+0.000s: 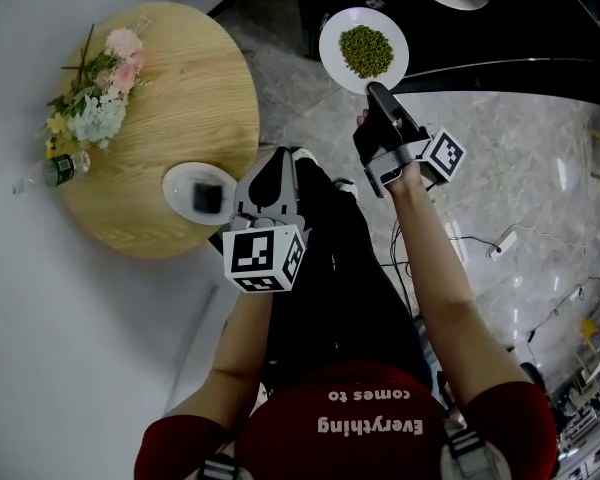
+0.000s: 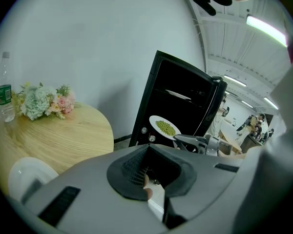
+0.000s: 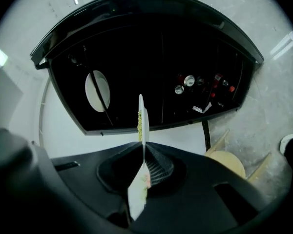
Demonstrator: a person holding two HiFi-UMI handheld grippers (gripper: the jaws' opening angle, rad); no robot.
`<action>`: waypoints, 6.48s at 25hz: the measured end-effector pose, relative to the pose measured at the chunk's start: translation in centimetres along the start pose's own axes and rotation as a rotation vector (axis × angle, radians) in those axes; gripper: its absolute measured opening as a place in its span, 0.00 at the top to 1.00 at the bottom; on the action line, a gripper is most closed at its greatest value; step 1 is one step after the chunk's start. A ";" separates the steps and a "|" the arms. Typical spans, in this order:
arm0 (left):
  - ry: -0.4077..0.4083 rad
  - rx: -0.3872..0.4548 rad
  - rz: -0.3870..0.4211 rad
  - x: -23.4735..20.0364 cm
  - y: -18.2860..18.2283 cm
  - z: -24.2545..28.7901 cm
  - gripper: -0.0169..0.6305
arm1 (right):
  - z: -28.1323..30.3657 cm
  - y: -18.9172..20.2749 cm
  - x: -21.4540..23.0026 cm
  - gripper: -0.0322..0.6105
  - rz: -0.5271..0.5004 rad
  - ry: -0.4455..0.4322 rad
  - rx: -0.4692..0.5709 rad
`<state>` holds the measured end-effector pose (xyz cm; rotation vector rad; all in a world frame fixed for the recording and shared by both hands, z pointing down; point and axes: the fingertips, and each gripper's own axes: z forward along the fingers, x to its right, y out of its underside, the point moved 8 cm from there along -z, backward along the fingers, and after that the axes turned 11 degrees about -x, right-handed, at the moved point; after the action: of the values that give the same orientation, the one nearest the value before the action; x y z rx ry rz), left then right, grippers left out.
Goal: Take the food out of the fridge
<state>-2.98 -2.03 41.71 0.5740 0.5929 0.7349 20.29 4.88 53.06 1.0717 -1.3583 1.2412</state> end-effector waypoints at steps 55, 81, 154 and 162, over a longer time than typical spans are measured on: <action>-0.235 0.069 -0.220 -4.6 5.6 -6.4 0.97 | 11.9 18.3 2.1 0.91 -0.056 0.551 -0.708; -0.285 0.094 -0.254 -6.3 5.3 -6.1 0.97 | 11.6 20.1 -0.2 0.68 0.249 0.760 -0.839; 0.206 0.093 0.156 9.3 -15.2 -7.3 0.97 | 1.3 -2.5 -19.0 0.93 -0.206 0.069 -0.090; 0.241 -0.001 0.171 9.8 -12.7 -7.5 0.97 | 2.3 -6.4 -18.2 0.70 -0.152 0.142 0.007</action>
<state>3.47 -0.41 25.32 0.5436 0.7724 0.9743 28.99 1.95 35.93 1.0506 -1.1450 1.1873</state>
